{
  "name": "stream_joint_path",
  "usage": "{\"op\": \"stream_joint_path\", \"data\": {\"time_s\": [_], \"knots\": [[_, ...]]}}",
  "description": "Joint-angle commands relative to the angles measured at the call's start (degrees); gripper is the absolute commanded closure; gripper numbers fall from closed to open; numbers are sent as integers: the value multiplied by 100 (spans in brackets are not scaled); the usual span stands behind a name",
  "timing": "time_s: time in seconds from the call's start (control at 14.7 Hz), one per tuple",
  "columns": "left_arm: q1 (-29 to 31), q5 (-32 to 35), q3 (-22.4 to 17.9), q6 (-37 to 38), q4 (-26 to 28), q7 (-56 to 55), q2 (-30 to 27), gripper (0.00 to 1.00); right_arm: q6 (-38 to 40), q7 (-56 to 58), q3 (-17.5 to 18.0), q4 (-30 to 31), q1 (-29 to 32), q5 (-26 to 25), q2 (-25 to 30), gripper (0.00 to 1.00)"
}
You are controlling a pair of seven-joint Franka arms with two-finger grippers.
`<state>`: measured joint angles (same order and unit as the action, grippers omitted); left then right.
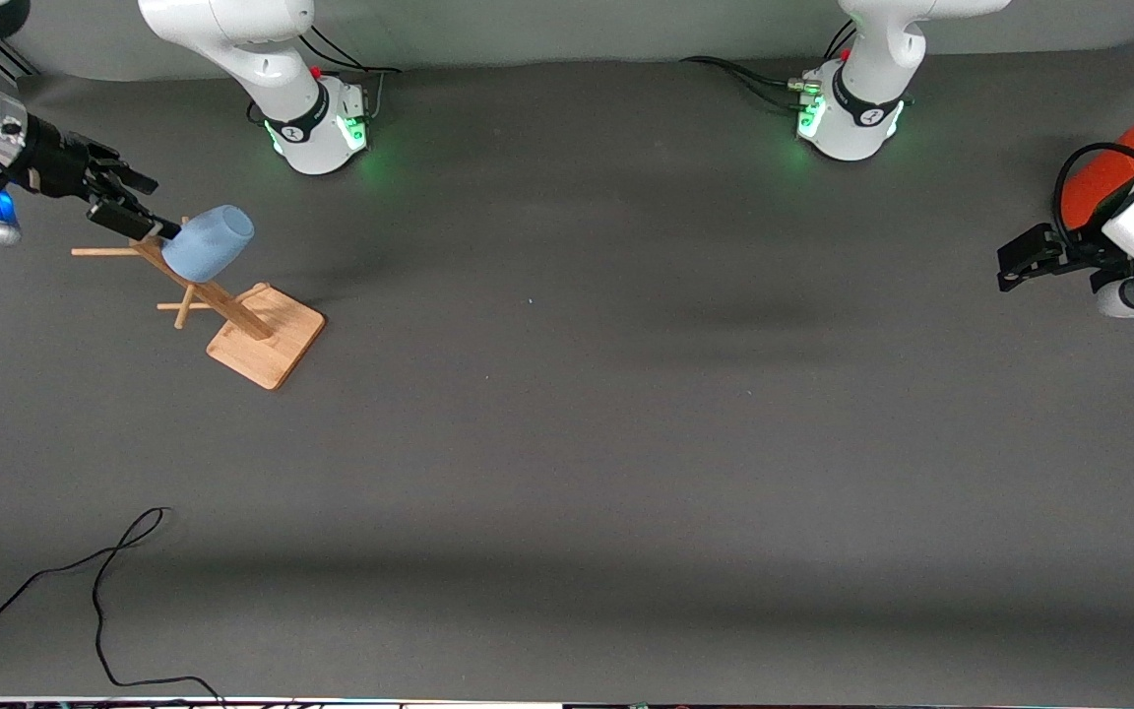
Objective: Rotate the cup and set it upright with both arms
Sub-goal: 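Close the right gripper around the blue cup's body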
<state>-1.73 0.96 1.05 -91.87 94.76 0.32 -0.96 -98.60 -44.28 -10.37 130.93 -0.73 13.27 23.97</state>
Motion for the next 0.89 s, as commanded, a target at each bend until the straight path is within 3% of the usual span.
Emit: {"op": "stream_joint_path", "data": {"time_s": [0.0, 0.14, 0.54, 0.82], "knots": [[-29, 9, -17, -76, 87, 74, -89, 0, -519, -142, 0, 389, -6, 158, -15, 0], [-29, 9, -17, -76, 87, 74, -80, 0, -547, -125, -52, 398, -6, 430, -225, 0], [-29, 9, -17, -85, 87, 74, -71, 0, -556, -107, -96, 469, -15, 545, -499, 2], [-29, 0, -17, -85, 87, 74, -62, 0, -556, -63, -96, 469, -15, 694, -534, 25]]}}
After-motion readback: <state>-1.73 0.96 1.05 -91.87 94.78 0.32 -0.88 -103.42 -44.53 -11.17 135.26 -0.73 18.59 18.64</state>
